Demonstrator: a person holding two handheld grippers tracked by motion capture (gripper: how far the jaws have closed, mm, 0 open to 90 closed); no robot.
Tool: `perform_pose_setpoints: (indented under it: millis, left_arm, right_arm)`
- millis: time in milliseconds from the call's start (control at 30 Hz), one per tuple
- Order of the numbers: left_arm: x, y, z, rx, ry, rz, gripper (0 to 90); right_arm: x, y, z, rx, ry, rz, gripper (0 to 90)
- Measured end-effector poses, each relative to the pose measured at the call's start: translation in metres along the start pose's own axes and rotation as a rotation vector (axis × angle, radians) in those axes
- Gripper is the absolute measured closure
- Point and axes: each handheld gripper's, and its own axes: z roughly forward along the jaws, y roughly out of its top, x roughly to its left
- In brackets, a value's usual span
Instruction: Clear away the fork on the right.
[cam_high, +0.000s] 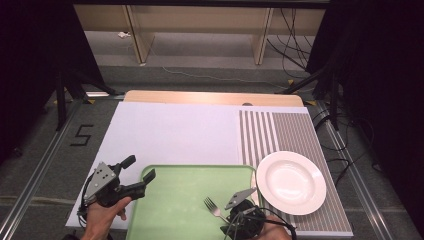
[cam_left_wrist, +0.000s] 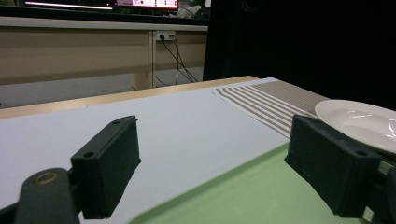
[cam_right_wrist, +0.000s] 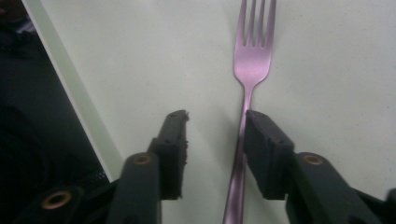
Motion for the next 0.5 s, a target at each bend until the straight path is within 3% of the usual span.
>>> perform_pose_setpoints:
  millis: [200,500]
  left_arm:
    - [0.001,0.000,0.001,-0.009,-0.004,-0.001,16.3]
    - [0.000,0.000,0.000,-0.001,0.000,-0.001,16.3]
  right_arm:
    - [0.005,0.000,0.005,0.039,-0.053,-0.030,80.7]
    - [0.009,0.000,0.011,0.089,-0.094,-0.072,90.0]
